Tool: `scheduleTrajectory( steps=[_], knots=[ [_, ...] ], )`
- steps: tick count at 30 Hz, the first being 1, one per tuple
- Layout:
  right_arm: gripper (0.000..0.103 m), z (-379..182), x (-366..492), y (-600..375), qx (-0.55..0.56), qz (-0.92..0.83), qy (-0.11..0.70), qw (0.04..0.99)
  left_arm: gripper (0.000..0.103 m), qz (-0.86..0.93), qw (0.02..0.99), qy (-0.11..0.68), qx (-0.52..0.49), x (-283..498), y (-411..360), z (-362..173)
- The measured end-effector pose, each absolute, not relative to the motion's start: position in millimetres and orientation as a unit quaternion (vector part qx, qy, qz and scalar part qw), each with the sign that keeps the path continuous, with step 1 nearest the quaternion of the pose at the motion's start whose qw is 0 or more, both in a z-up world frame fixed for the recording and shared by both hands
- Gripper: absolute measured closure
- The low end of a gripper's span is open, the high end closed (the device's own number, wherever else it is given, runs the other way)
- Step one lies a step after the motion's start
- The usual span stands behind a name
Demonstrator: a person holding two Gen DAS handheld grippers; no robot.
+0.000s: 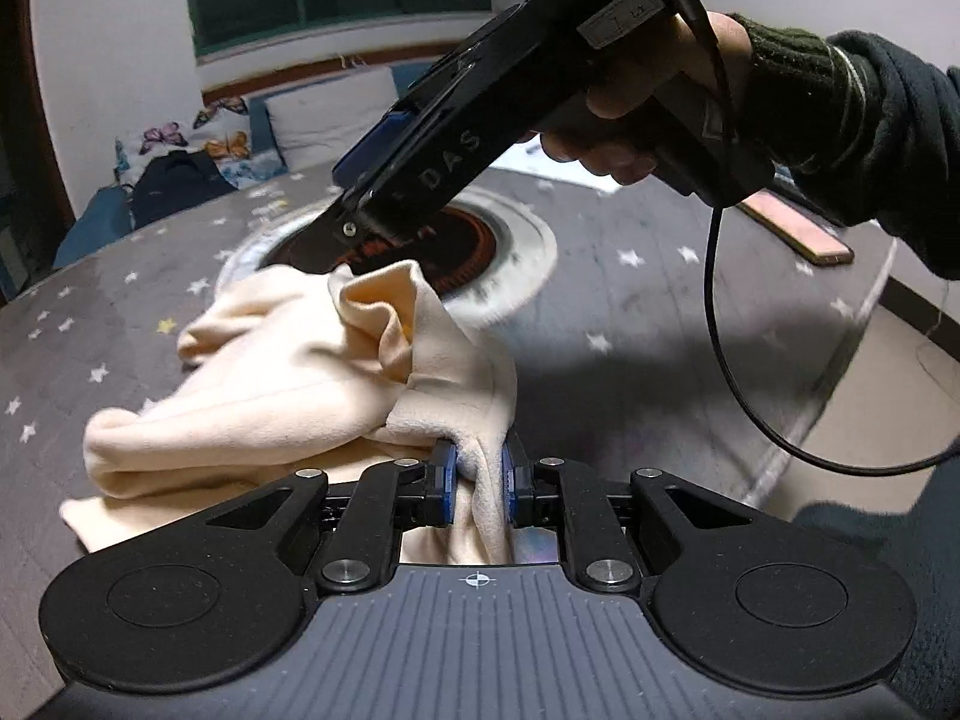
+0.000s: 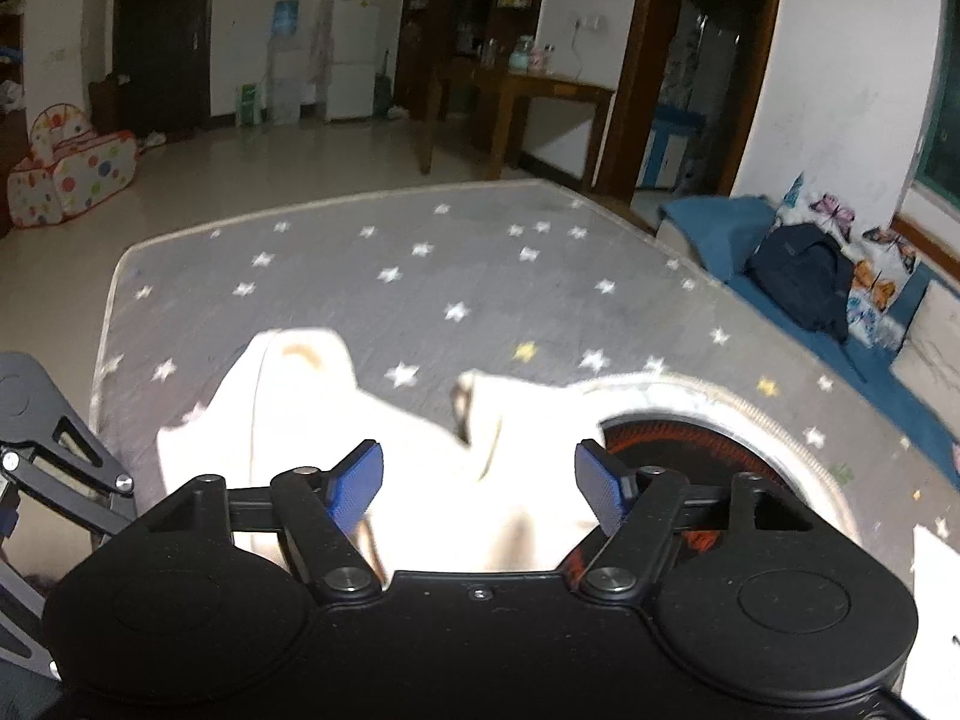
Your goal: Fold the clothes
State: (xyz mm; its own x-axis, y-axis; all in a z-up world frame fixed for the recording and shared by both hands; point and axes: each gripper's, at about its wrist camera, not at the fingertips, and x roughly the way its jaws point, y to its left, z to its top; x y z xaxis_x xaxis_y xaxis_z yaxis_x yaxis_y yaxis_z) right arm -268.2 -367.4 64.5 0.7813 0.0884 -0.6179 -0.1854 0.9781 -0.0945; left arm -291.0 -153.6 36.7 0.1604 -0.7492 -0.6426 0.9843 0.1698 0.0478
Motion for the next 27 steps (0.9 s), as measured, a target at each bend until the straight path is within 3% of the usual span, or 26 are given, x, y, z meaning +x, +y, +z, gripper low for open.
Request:
scheduleTrajectory(
  steps=[8,13,16,27],
  knots=[
    [0.042,46,-272,-354,-0.065,0.085,0.347,0.932,0.081,-0.596,0.727,0.252,0.228,-291,-146,36],
    [0.060,43,-273,-354,-0.076,0.070,0.357,0.928,0.077,-0.603,0.724,0.244,0.229,-289,-143,37],
    [0.066,44,-279,-363,-0.070,0.053,0.359,0.929,0.074,-0.597,0.734,0.239,0.221,-282,-133,41],
    [0.068,29,-312,-390,-0.047,0.005,0.395,0.918,0.068,-0.554,0.761,0.249,0.227,-245,-125,34]
  ],
)
